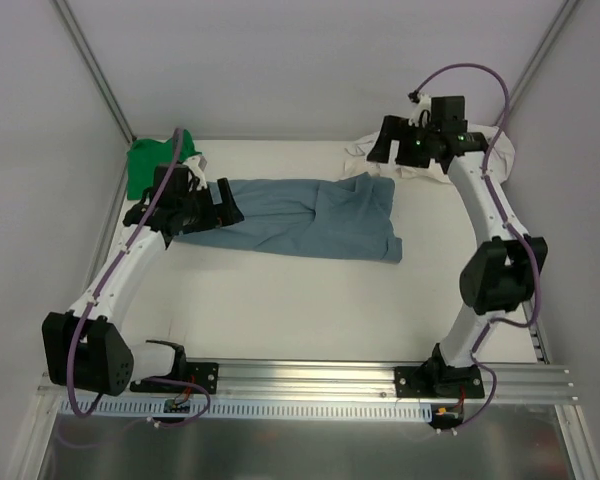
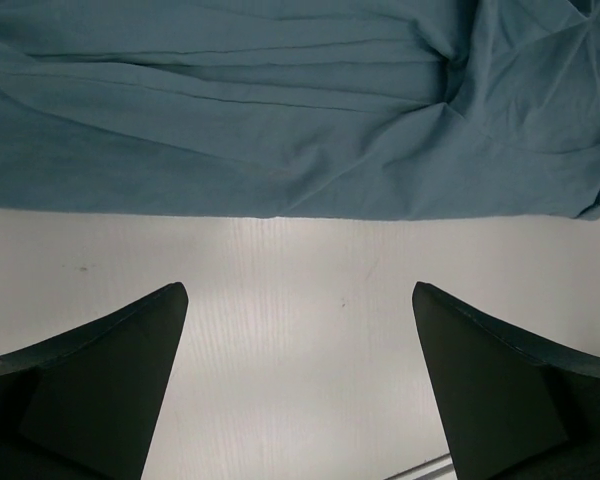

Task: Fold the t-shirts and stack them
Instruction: Fold the other side of the tshirt into a rectangle

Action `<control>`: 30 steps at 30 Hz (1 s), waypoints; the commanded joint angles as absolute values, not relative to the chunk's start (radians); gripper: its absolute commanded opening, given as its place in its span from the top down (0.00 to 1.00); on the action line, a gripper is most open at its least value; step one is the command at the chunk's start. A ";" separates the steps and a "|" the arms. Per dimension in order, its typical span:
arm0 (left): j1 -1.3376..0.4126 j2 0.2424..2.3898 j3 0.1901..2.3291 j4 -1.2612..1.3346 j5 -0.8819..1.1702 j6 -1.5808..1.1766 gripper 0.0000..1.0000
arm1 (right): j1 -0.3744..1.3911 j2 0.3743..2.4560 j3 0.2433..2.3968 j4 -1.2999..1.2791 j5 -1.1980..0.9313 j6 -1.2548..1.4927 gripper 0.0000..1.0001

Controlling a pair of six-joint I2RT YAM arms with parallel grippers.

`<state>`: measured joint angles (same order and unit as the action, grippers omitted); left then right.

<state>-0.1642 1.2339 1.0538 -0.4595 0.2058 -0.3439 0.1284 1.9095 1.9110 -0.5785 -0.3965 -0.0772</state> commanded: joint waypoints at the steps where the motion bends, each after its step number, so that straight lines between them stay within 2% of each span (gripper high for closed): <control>1: -0.172 1.319 1.095 -0.380 0.327 -0.345 0.01 | 0.230 1.757 1.657 -0.635 -0.373 -0.123 0.00; 6: -0.173 1.442 1.212 -0.387 0.376 -0.327 0.01 | 0.337 1.678 1.438 -0.655 -0.342 -0.126 0.01; 10: -0.178 1.491 1.259 -0.371 0.403 -0.342 0.01 | 0.359 1.721 1.350 -0.615 -0.341 -0.081 0.01; 21: -0.181 1.554 1.270 -0.344 0.318 -0.230 0.01 | 0.351 1.934 1.420 -0.635 -0.299 -0.089 0.01; 30: -0.169 1.902 1.506 -0.399 0.201 -0.238 0.01 | 0.337 1.904 1.402 -0.646 -0.298 -0.089 0.01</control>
<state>-0.1753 1.8416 1.4307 -0.3798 0.2680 -0.2428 0.3496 1.9442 1.3853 -0.6342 -0.3183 -0.0925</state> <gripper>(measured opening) 0.988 0.993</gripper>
